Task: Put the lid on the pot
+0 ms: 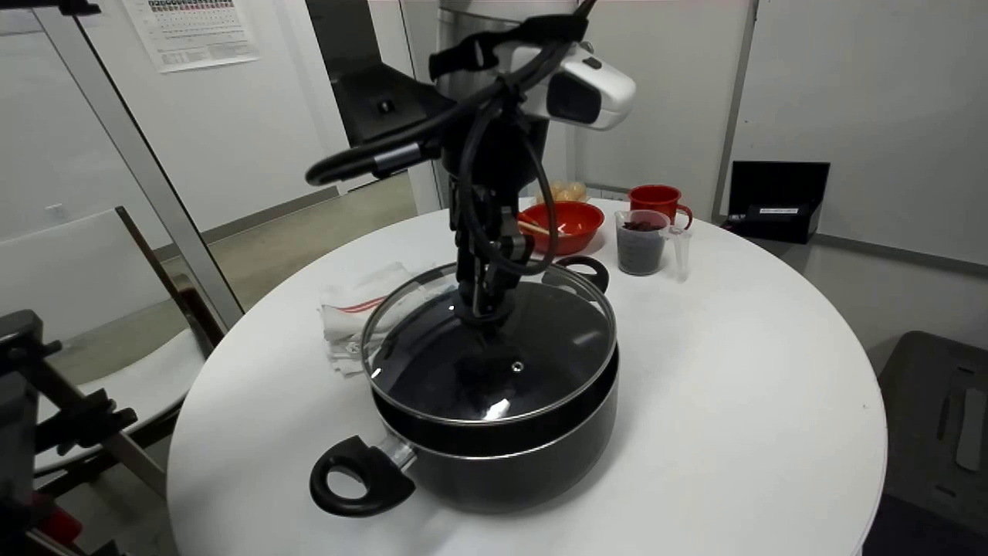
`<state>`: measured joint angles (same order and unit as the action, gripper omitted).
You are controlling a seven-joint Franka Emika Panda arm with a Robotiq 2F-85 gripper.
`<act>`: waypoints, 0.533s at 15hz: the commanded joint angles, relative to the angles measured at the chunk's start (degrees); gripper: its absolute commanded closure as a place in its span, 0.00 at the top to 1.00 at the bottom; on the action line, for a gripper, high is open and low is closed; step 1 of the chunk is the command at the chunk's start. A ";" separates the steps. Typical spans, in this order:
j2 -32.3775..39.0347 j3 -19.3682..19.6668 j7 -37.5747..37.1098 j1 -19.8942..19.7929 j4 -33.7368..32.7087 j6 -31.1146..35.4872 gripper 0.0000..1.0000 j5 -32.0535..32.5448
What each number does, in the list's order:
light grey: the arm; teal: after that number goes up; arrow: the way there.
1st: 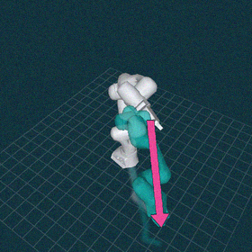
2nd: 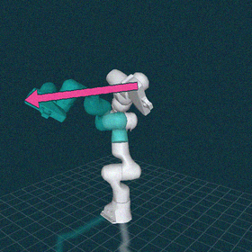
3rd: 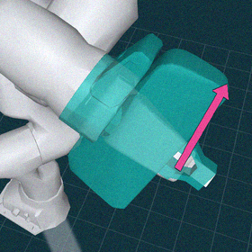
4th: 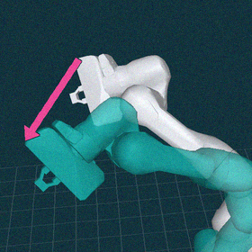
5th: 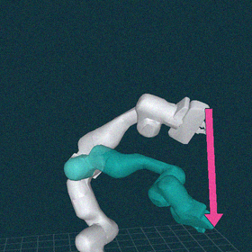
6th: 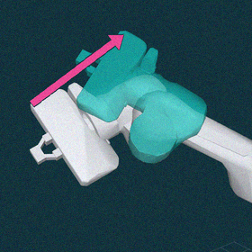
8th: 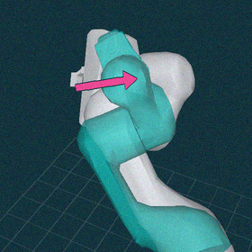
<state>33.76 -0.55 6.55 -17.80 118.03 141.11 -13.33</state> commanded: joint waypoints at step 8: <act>3.51 -0.04 2.15 -1.34 -4.20 -2.66 0.25 -2.32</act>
<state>36.68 -0.40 6.59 -18.22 115.55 140.33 -13.47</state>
